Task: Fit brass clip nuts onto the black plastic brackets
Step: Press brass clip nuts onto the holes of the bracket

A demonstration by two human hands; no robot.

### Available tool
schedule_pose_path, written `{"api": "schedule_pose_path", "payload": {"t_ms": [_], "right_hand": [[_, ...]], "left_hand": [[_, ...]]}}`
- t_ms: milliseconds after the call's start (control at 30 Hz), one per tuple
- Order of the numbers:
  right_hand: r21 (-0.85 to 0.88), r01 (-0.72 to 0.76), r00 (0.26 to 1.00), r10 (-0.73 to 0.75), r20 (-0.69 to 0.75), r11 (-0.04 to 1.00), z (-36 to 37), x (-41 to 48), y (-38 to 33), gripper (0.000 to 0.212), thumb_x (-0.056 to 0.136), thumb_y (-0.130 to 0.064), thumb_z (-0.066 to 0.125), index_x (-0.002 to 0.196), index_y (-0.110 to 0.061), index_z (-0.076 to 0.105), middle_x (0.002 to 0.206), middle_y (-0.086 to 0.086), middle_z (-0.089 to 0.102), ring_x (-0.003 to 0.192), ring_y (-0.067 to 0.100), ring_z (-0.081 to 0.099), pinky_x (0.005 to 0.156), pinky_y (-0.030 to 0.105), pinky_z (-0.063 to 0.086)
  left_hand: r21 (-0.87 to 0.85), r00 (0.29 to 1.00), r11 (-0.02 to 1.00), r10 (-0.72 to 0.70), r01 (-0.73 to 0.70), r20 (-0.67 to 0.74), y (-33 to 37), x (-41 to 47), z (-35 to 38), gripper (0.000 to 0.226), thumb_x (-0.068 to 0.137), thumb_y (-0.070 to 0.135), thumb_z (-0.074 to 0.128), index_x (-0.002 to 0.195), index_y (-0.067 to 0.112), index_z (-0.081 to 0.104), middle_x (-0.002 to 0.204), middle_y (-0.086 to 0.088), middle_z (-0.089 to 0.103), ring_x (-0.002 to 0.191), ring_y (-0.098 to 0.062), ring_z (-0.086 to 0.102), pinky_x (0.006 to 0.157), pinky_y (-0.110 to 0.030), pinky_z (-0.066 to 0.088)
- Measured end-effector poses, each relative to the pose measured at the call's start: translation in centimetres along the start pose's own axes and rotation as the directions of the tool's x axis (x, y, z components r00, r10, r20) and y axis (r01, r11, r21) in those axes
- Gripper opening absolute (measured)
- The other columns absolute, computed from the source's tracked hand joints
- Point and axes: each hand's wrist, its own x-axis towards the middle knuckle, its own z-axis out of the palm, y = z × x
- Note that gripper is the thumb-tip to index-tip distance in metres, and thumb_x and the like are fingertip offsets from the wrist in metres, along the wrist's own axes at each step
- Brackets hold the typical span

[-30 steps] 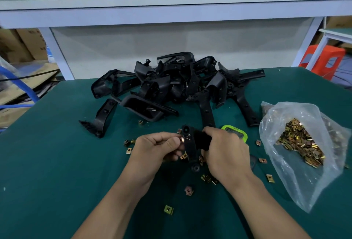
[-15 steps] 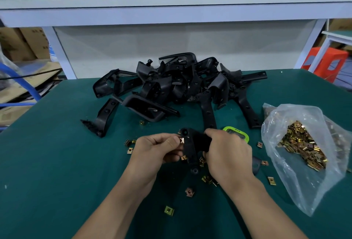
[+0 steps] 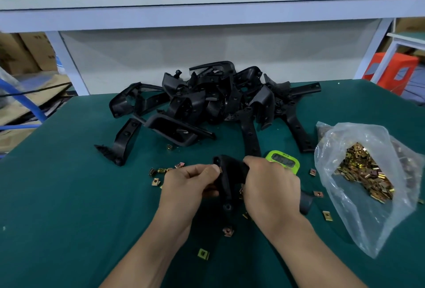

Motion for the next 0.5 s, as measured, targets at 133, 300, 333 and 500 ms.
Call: {"api": "schedule_pose_path", "payload": {"t_ms": [133,300,333,500], "right_hand": [[0.021,-0.019,0.999,0.02,-0.027,1.0,0.1,0.0,-0.2,0.021,0.08,-0.016,0.066,0.08,-0.027,0.048,0.062,-0.007,0.051,0.052,0.015,0.036,0.046,0.029,0.017],[0.027,0.05,0.997,-0.049,-0.058,0.998,0.3,0.1,-0.1,0.023,0.081,-0.018,0.067,0.083,-0.029,0.047,0.059,-0.01,0.041,0.05,0.01,0.032,0.045,0.028,0.017],[0.034,0.073,0.996,-0.071,-0.053,0.997,0.3,0.2,-0.1,0.024,0.081,-0.018,0.068,0.083,-0.029,0.047,0.059,-0.01,0.042,0.051,0.011,0.035,0.044,0.028,0.018],[0.088,0.156,0.988,-0.154,-0.019,0.984,0.6,-0.1,-0.3,0.025,0.085,-0.018,0.067,0.085,-0.029,0.045,0.066,-0.007,0.056,0.059,0.019,0.046,0.045,0.029,0.023]], "left_hand": [[0.257,0.993,0.959,0.121,-0.115,-0.008,-0.3,-0.9,0.7,0.009,0.086,0.034,0.078,0.081,0.028,0.082,0.075,0.004,0.078,0.068,-0.008,0.073,0.06,-0.021,0.056],[0.475,0.942,0.836,0.334,-0.273,-0.046,-0.6,-1.8,1.5,0.01,0.084,0.037,0.077,0.073,0.036,0.076,0.063,0.018,0.071,0.058,0.003,0.067,0.049,-0.011,0.046],[0.505,0.931,0.817,0.36,-0.28,-0.067,-0.6,-1.9,1.7,0.015,0.084,0.036,0.075,0.069,0.033,0.074,0.06,0.018,0.07,0.055,0.003,0.064,0.047,-0.01,0.042],[0.63,0.897,0.733,0.424,-0.258,-0.125,-0.8,-1.6,1.3,0.027,0.083,0.04,0.068,0.061,0.028,0.058,0.058,0.016,0.063,0.054,-0.005,0.056,0.053,-0.021,0.041]]}}
